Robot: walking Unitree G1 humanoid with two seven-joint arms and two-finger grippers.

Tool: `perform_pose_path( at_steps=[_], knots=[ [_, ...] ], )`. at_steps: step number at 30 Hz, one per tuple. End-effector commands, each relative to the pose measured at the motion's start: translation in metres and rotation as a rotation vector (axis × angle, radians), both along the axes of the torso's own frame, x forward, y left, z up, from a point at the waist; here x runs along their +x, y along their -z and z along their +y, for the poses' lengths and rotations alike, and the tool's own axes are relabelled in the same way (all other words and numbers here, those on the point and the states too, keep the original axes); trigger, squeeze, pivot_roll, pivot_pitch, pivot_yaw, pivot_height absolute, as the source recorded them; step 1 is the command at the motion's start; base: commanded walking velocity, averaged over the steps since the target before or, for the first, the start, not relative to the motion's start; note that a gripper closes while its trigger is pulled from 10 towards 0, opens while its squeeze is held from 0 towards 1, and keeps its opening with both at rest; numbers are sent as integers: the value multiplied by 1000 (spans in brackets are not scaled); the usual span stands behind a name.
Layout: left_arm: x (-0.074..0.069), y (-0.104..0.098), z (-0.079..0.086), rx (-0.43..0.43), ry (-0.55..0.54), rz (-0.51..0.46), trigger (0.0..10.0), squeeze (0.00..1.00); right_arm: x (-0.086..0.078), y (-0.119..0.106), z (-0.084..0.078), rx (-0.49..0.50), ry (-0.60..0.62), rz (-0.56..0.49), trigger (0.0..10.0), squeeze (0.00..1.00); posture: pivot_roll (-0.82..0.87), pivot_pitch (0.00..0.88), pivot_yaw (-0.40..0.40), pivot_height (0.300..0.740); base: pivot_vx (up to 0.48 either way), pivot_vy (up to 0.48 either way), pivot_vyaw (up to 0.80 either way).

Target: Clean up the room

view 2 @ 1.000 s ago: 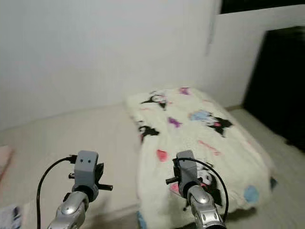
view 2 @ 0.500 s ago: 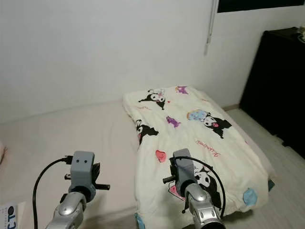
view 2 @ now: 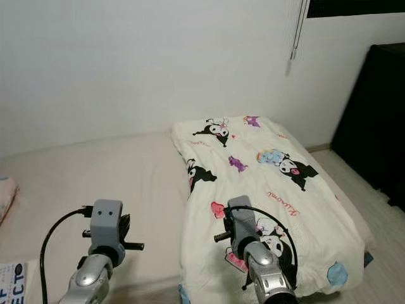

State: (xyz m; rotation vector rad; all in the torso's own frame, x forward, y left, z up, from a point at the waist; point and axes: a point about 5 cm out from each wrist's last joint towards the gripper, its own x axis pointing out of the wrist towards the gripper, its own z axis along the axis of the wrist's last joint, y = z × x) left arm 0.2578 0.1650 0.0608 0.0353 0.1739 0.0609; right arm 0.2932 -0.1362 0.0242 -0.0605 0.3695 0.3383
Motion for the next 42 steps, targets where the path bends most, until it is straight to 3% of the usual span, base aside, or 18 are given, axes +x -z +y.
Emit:
perform_pose_path(
  at_steps=[1,33,42],
  knots=[
    [-2,1,-1,-4,-4,-2,10000,0,-2,3,1,5,-4,12,10000,0,-85,0,35,740,0,-349,0],
    [-3,2,2,1,11,12,10000,0,-5,6,2,14,-2,28,10000,0,-83,0,45,740,0,-338,0],
    [-4,8,2,-5,33,83,10000,0,-7,7,2,18,2,30,10000,0,-79,0,50,740,0,468,0]
  ],
)
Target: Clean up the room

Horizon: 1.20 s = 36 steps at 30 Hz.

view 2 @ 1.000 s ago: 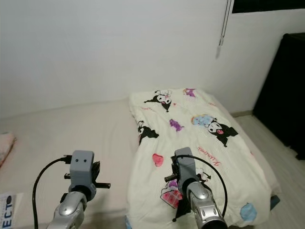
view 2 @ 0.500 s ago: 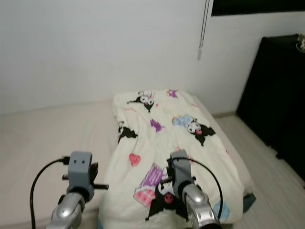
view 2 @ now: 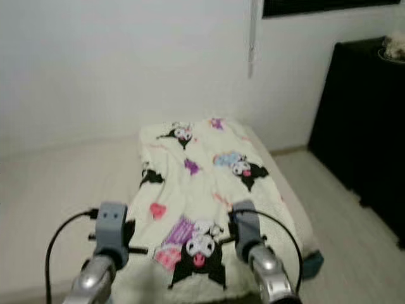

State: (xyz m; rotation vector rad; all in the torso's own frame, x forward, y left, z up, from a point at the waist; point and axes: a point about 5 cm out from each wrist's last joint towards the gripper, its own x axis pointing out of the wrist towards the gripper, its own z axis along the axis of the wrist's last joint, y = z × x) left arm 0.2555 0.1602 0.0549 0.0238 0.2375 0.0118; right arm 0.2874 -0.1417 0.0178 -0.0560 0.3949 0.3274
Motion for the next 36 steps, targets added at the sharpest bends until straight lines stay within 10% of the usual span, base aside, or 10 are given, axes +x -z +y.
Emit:
perform_pose_path(
  at_steps=[1,36],
  knots=[
    [-2,2,7,16,-14,20,10000,0,-2,1,7,20,-8,6,10000,0,-80,0,51,740,0,469,0],
    [-8,2,2,37,18,-34,10000,0,0,2,11,13,-20,6,10000,0,-73,0,49,740,0,27,0]
  ],
)
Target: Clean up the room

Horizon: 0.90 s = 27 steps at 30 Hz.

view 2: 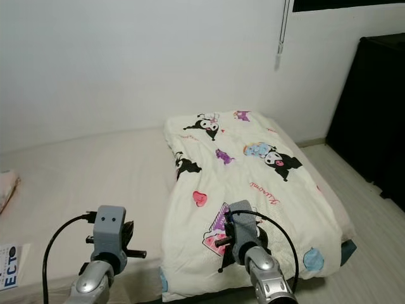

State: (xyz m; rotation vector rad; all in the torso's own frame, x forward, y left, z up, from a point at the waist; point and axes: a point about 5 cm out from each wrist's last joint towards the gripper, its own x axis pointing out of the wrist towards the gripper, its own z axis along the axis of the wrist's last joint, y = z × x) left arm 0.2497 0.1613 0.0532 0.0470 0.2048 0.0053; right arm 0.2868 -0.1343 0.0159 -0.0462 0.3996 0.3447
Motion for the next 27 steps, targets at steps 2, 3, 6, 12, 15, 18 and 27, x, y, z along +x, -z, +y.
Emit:
perform_pose_path(
  at_steps=[2,3,6,12,15,18,27],
  knots=[
    [-2,1,-1,21,14,-1,10000,0,1,0,3,1,-1,1,10000,0,-73,0,51,740,0,-472,0],
    [-2,1,-1,20,14,1,10000,0,1,1,3,1,-1,2,10000,0,-73,0,51,740,0,-472,0],
    [-2,2,0,0,-17,15,10000,0,1,1,3,0,-2,4,10000,0,-72,0,53,740,0,-315,0],
    [0,2,4,4,-52,13,10000,0,1,1,4,0,-3,5,10000,0,-72,0,52,740,0,0,0],
    [1,2,8,22,-80,16,10000,0,2,1,4,0,-3,5,10000,0,-72,0,52,740,0,0,0],
    [1,4,10,23,-86,25,10000,0,2,1,4,-5,-13,9,10000,0,-71,0,51,740,0,0,0],
    [0,36,17,43,-94,167,10000,0,-3,21,7,-140,-105,117,10000,0,-89,0,73,740,0,0,0]
  ],
)
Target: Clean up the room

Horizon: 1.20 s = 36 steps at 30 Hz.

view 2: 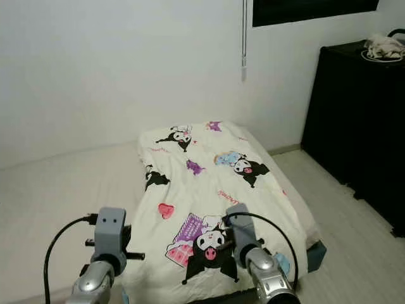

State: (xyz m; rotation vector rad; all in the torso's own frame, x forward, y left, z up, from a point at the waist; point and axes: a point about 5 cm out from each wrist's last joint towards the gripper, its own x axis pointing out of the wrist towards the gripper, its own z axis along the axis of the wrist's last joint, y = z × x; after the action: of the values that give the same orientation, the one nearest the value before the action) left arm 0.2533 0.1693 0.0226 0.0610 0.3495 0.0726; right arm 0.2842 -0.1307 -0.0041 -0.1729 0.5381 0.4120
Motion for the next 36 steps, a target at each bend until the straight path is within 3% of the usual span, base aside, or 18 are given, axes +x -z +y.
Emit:
perform_pose_path(
  at_steps=[1,3,4,5,6,7,12,24,31,36],
  knots=[
    [-5,14,12,17,-42,72,10000,0,-3,5,4,-30,-28,20,10000,0,-91,0,73,740,0,0,0],
    [-12,33,15,-8,-74,171,10000,0,-9,14,5,-62,-50,68,10000,0,-101,0,69,740,0,0,0],
    [-12,33,15,-8,-74,171,10000,0,-9,14,5,-62,-50,68,10000,0,-101,0,69,740,0,0,0],
    [-27,58,14,-18,-75,329,10000,0,-24,31,-1,-117,-40,173,10000,0,-87,0,55,740,0,0,0],
    [-27,58,14,-18,-75,329,10000,0,-24,31,-1,-117,-40,173,10000,0,-87,0,55,740,0,0,0],
    [-36,70,11,-4,-52,406,10000,0,-33,39,-5,-145,-25,232,10000,0,-85,0,62,740,0,0,0],
    [-47,77,4,-29,-22,442,10000,0,-44,47,-8,-183,-66,262,10000,0,-99,0,70,740,0,0,0],
    [-59,80,-4,45,-35,362,10000,0,-41,44,-15,-224,-157,232,10000,0,-58,0,-119,740,0,0,0],
    [-60,78,-6,48,-76,335,10000,0,-34,39,-14,-225,-176,200,10000,0,-45,0,-149,740,0,0,0],
    [-56,70,-4,47,-97,247,10000,0,-27,33,-8,-193,-151,139,10000,0,-34,0,-156,740,0,0,0]
  ],
)
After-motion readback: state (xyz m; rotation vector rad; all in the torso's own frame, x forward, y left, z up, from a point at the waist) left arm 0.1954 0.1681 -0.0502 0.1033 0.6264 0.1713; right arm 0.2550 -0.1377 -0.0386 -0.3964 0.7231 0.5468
